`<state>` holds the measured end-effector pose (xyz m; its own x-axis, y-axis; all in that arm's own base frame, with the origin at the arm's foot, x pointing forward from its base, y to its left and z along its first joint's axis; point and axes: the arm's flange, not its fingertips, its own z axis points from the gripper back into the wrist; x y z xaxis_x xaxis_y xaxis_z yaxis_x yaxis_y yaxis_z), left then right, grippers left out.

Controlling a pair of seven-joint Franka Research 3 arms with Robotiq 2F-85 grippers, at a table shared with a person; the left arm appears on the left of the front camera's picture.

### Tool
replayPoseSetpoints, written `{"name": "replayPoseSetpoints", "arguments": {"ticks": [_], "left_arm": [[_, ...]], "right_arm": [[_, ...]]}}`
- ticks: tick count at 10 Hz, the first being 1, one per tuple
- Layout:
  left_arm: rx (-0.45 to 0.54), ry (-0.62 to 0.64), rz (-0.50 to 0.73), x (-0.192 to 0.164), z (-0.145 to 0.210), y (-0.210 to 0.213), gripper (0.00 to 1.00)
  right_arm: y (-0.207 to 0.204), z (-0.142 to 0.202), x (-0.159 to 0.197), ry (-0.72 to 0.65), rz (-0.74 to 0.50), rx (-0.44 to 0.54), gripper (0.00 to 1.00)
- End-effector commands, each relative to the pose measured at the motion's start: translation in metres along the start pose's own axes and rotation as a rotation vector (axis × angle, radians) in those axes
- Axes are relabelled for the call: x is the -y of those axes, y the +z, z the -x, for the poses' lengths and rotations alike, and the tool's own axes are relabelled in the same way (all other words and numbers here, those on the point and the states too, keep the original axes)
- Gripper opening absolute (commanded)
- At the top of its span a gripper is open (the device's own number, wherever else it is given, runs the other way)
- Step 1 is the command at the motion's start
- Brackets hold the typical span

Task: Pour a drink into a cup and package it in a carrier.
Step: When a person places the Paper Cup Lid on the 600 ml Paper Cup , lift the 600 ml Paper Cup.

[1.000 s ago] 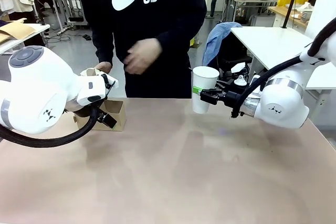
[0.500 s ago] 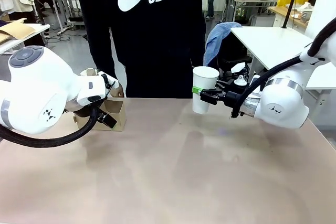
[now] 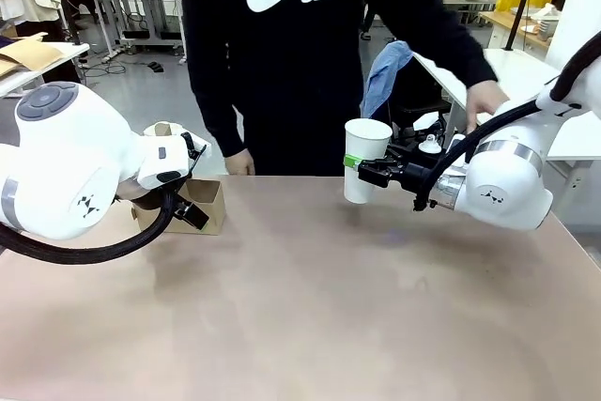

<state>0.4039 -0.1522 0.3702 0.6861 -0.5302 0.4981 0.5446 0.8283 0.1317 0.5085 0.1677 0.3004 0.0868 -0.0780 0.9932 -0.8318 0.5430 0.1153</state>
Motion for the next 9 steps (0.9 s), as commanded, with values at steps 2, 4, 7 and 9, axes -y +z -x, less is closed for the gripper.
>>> {"name": "replayPoseSetpoints", "arguments": {"ticks": [2, 4, 7, 9], "left_arm": [[0.001, 0.001, 0.001, -0.0005, 0.0003, 0.0004, 1.0], [0.001, 0.001, 0.001, -0.0005, 0.0003, 0.0004, 1.0], [0.001, 0.001, 0.001, -0.0005, 0.0003, 0.0004, 1.0], [0.001, 0.001, 0.001, -0.0005, 0.0003, 0.0004, 1.0]], "right_arm": [[-0.0029, -0.0018, -0.0033, 0.022, 0.028, 0.008, 0.81], [-0.0029, -0.0018, -0.0033, 0.022, 0.028, 0.008, 0.81], [-0.0029, -0.0018, -0.0033, 0.022, 0.028, 0.008, 0.81], [-0.0029, -0.0018, -0.0033, 0.022, 0.028, 0.008, 0.81]]}}
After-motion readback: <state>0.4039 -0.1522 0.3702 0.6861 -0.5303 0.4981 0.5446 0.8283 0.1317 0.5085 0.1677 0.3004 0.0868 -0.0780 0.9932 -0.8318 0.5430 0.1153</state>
